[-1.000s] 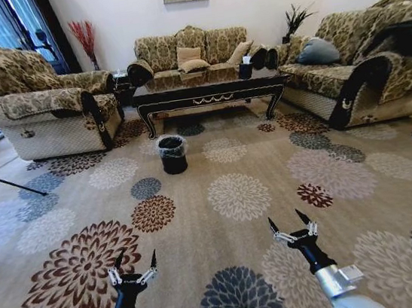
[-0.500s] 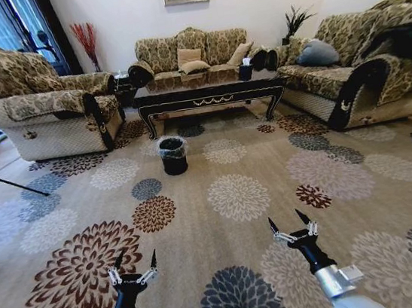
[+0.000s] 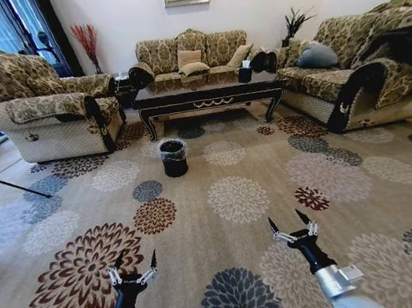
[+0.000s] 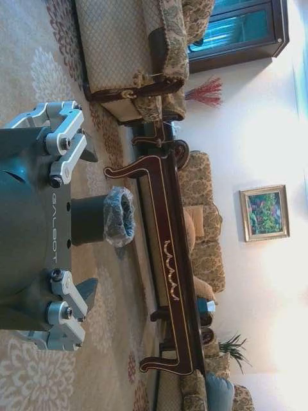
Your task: Move to the front of the table and pick up the trash from the floor, then place it into the trash bin.
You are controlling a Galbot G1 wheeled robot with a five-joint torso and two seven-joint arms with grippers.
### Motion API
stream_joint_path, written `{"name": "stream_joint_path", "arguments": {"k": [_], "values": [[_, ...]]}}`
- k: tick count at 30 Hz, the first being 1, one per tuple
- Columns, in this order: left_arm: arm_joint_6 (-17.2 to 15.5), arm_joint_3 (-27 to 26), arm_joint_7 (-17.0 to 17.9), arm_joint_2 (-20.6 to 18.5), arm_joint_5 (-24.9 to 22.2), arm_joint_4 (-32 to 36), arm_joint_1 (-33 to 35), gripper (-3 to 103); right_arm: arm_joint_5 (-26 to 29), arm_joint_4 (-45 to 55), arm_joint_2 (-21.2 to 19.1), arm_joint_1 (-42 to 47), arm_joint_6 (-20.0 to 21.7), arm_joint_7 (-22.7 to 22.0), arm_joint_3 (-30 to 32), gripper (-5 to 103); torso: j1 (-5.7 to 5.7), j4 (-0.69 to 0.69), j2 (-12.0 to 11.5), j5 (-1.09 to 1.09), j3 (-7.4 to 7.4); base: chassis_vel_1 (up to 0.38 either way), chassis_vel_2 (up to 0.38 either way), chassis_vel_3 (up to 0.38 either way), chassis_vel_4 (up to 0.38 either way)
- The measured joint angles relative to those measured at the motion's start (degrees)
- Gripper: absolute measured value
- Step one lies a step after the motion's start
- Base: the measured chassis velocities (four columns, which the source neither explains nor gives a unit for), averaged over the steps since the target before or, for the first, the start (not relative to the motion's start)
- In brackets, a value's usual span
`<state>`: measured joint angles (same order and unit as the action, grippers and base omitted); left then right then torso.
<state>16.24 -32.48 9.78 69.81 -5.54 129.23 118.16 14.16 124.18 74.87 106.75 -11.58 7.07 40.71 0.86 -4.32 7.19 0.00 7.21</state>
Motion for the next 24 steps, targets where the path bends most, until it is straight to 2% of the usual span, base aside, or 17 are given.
{"name": "stream_joint_path", "arguments": {"k": [24], "values": [[0.0,0.0,0.0,0.0,0.0,0.0,0.0,100,0.0,0.0,0.0,0.0,0.0,0.0,0.0,100,1.20,0.00,5.3,0.00,4.13,0.000,0.000,0.000,0.000]]}}
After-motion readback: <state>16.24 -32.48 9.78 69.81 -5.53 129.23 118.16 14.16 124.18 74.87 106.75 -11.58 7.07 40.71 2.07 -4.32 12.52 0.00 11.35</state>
